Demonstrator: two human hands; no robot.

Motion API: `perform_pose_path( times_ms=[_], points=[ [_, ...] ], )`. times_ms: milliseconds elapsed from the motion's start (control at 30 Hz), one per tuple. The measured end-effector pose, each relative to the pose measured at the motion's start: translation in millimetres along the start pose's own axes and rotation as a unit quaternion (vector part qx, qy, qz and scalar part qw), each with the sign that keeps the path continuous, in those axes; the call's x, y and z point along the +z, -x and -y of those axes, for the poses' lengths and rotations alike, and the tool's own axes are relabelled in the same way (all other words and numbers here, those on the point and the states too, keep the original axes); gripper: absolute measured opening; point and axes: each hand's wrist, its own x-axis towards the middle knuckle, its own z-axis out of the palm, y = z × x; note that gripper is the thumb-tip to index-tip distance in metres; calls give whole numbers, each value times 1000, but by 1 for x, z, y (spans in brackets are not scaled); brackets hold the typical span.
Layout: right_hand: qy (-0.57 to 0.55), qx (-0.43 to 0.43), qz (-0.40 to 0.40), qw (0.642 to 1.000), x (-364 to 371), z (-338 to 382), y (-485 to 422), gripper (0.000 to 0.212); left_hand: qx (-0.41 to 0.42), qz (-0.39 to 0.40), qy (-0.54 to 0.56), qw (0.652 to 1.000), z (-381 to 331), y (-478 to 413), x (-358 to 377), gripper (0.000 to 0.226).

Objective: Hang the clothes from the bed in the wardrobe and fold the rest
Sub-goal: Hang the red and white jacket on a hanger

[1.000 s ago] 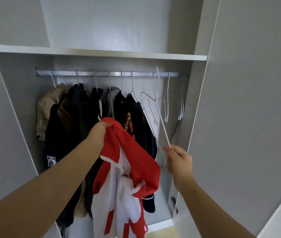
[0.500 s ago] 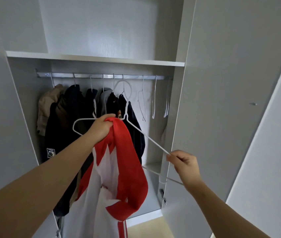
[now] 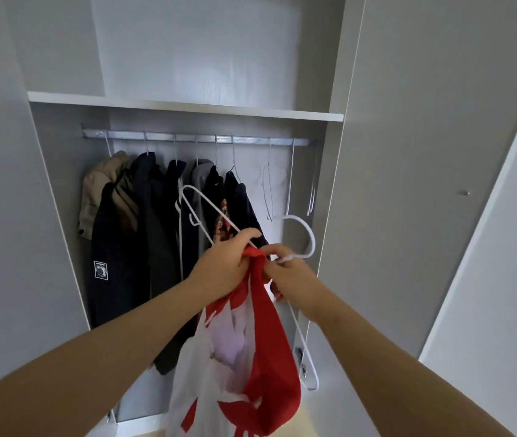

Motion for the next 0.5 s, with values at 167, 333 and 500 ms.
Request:
perform_pose_path(
  times_ms=[167, 333, 500],
  points=[
    [-17, 22, -152, 988, -10, -16, -10, 28, -75, -124, -75, 987, 27, 11, -6, 23],
    [-138, 30, -220, 965, -31, -22, -8, 32, -225, -42, -194, 954, 50, 3, -30, 30],
    [-229, 20, -232, 945, -53, -25, 0, 31, -548, -26, 256, 796, 48, -21, -28, 36]
  ],
)
